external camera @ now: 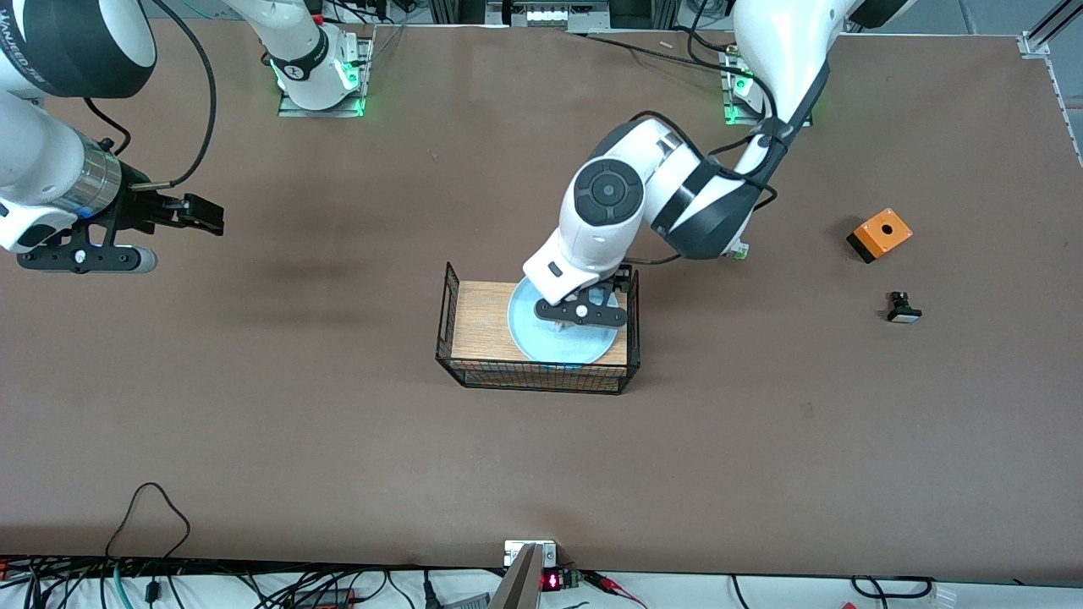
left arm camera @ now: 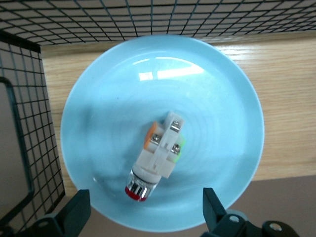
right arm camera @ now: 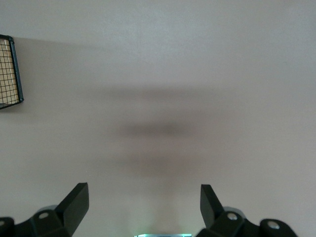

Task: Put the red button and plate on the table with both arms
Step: 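Lower the left gripper onto the button and close it, then lift the button off the plate with the left gripper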

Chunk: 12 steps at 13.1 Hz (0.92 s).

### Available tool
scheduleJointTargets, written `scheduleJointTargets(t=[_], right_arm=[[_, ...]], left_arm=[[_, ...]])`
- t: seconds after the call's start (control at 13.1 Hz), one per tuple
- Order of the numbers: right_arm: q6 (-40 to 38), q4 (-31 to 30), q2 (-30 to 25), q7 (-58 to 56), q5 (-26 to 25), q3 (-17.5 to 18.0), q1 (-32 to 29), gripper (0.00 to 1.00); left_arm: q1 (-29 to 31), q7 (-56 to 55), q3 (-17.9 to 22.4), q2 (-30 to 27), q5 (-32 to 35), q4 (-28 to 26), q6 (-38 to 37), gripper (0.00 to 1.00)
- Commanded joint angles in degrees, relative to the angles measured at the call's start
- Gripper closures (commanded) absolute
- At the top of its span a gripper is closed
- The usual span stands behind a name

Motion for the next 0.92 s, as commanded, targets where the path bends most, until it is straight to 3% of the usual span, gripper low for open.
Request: scheduleJointTargets(t=[0.0, 0.84], right_arm=[[0.33, -0.1, 0.12, -0.42, 0.96, 0.33, -0.65, 0.0], [0.33, -0.1, 0.12, -0.42, 1.05, 0.33, -0.82, 0.0]], left_arm=[[-1.13, 4.31, 0.02, 1.74, 1.16, 2.3, 0.28, 0.0], [-1.57, 18.76, 0.02, 3.06, 1.51, 1.42, 4.76, 0.0]])
